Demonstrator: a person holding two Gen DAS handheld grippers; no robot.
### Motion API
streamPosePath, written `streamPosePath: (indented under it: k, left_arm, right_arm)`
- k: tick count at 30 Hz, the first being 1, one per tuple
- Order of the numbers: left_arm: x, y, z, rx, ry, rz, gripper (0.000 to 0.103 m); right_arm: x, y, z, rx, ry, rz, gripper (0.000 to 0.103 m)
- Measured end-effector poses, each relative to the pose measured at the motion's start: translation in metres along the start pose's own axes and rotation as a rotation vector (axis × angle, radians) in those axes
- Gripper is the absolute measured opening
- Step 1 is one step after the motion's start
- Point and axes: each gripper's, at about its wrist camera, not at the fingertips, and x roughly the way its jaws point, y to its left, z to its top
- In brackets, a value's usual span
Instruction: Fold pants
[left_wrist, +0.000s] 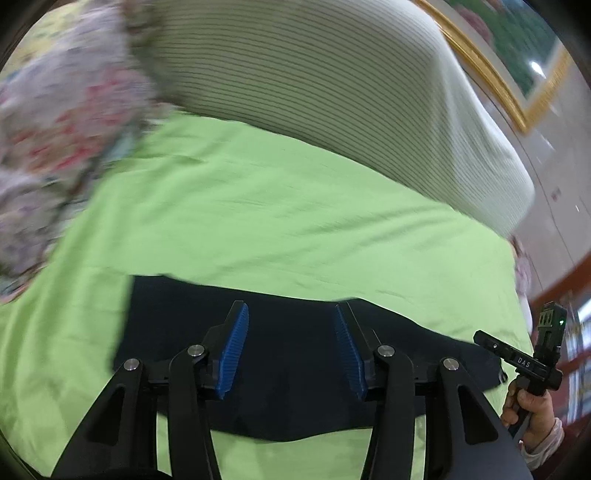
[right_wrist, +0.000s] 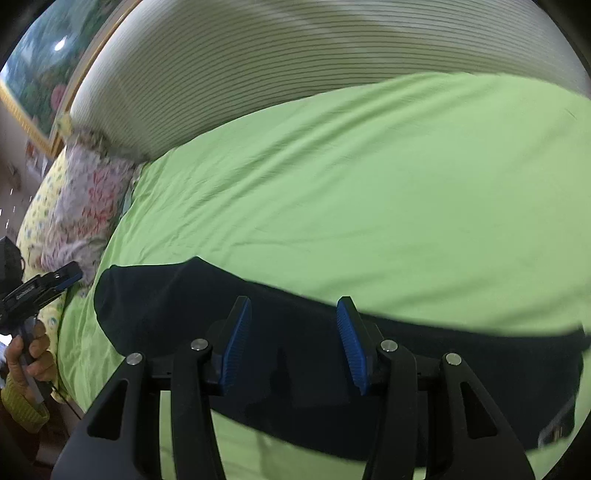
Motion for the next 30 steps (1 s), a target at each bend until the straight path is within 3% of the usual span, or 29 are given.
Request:
streamPosePath:
  k: [19,30]
  left_arm:
    - [0.108,-0.251,-0.031,0.475,0.308,-0.301,0.06]
    - [0.163,-0.358,-0.065,0.725,0.486,-0.368,0.062]
  right_arm:
    - [-0.088,-0.101,-0.098,0.356,-0.1,-0.139,0.05]
    - [-0.093,-0.147,-0.124,0.545,-0.15,-0.144,0.05]
